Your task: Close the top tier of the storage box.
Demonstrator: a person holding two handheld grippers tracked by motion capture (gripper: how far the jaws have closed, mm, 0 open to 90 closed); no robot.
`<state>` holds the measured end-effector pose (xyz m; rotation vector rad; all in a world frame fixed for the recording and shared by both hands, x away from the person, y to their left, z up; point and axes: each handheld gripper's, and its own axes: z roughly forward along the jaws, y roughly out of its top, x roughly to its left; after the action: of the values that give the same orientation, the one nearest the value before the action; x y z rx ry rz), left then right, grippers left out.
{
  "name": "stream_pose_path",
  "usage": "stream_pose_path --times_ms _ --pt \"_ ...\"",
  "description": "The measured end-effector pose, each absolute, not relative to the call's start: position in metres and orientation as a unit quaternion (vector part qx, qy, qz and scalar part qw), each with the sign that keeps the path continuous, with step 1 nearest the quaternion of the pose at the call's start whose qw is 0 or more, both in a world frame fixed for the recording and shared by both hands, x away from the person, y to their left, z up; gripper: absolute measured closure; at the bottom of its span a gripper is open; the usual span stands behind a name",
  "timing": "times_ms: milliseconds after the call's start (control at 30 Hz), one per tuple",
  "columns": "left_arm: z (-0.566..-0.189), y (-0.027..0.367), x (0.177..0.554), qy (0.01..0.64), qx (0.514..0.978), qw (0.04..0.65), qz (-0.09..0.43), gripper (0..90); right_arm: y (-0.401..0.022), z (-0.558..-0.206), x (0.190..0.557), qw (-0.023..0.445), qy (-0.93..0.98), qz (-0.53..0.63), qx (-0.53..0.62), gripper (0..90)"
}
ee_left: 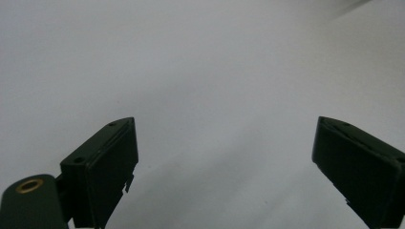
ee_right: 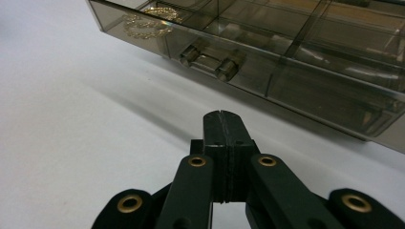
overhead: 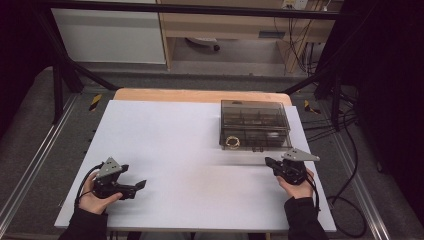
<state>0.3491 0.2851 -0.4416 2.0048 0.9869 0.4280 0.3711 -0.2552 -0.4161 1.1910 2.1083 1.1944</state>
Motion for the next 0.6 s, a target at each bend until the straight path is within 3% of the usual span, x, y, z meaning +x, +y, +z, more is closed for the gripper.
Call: stream_pose_path --times_ms 600 --pt "-0.443 0.286 0.349 0.397 0.798 0.42 0.17 8.1 -0.252 -0.412 0.389 0.234 0.755 0.432 0.434 90.0"
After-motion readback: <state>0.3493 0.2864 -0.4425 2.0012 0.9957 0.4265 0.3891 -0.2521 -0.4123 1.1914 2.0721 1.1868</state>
